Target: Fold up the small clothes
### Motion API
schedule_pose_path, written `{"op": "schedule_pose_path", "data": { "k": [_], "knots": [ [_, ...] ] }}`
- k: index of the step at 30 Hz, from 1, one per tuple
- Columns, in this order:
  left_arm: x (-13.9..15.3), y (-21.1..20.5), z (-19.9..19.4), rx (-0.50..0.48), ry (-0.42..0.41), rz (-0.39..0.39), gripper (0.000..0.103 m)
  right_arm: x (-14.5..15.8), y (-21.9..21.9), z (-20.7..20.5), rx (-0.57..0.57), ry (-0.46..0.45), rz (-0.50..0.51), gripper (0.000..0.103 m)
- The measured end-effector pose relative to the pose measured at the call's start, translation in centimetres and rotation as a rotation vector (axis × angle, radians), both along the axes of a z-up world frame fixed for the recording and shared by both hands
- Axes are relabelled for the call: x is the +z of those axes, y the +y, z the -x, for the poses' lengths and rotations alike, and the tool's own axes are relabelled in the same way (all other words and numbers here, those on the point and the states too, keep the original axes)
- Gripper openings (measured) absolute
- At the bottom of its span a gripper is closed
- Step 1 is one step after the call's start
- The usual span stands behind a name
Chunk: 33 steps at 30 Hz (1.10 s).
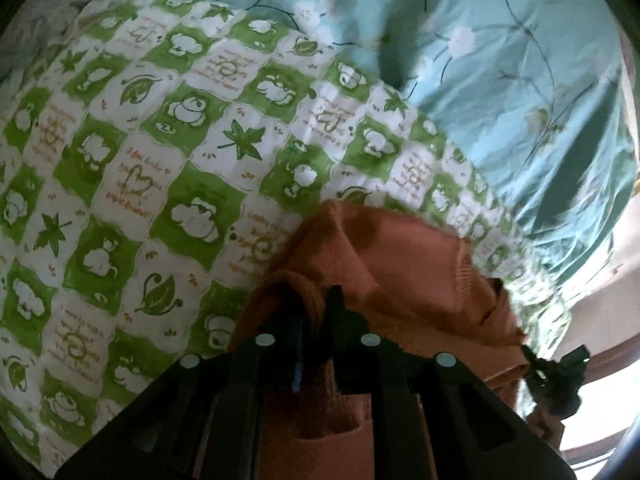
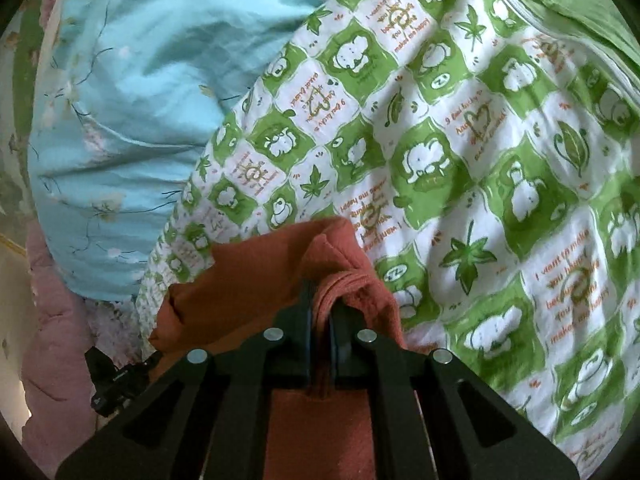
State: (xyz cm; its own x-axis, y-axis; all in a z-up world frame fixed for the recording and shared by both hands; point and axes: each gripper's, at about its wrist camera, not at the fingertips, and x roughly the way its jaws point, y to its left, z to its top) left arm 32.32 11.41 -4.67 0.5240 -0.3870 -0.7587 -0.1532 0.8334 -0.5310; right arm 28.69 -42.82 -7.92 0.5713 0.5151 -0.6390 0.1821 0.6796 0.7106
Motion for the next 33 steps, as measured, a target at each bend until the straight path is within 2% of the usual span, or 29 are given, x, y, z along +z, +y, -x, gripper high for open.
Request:
{"op": "schedule_pose_path", "data": {
  "k": [1, 3, 4, 5, 6, 8, 10, 13, 15, 18, 21, 25, 28, 33],
  "knots": [
    [0.3, 0.2, 0.3, 0.000, -0.007, 0.001, 0.016, 0.3, 0.0, 0.0, 0.006, -0.002, 0.009, 0.008],
    [1.9, 0.6, 1.3, 0.011, -0.034, -0.043, 0.030, 1.3, 0.1, 0.3, 0.016, -0.018, 0.023, 0.008],
    [2.7, 0.8, 2.0, 0.018, -0.052, -0.066, 0.043, 1.9, 0.1, 0.6, 0.020, -0.030, 0.029, 0.009],
    [3.6, 0.9, 2.8, 0.014, -0.072, -0.079, 0.048, 2.6, 0.2, 1.1, 0.024, -0.045, 0.037, 0.011],
    [4.4, 1.0, 3.7, -0.002, -0.089, -0.080, 0.048, 3.2, 0.3, 1.4, 0.027, -0.059, 0.047, 0.014],
    [5.1, 0.0, 5.2, -0.060, -0.091, -0.062, 0.048, 4.6, 0.5, 2.6, 0.031, -0.092, 0.081, 0.033],
    [4.8, -2.0, 6.5, -0.143, -0.076, -0.041, 0.048, 5.7, 0.6, 3.7, 0.015, -0.117, 0.121, 0.045],
    [3.0, -6.3, 8.3, -0.284, -0.025, -0.028, 0.048, 6.8, 0.5, 5.6, -0.017, -0.149, 0.135, 0.046],
    [1.3, -8.9, 9.1, -0.354, 0.019, -0.012, 0.050, 7.0, 1.3, 6.5, 0.032, -0.167, 0.099, 0.046],
    [-1.4, -11.5, 9.2, -0.390, 0.088, -0.008, 0.050, 5.7, 5.3, 7.0, 0.225, -0.134, 0.079, 0.046],
    [-2.0, -12.5, 8.2, -0.399, 0.091, -0.016, 0.052, 3.3, 9.1, 6.9, 0.427, -0.076, 0.093, 0.046],
    [-1.7, -13.2, 5.3, -0.431, 0.070, -0.093, 0.051, 0.9, 10.9, 5.8, 0.525, -0.024, 0.187, 0.046],
    [-0.5, -12.7, 2.4, -0.393, 0.043, -0.150, 0.050, 1.2, 10.1, 4.3, 0.462, -0.067, 0.294, 0.045],
    [2.3, -9.8, -1.7, -0.233, -0.046, -0.183, 0.050, 4.3, 5.9, 1.3, 0.212, -0.183, 0.317, 0.046]
  ]
}}
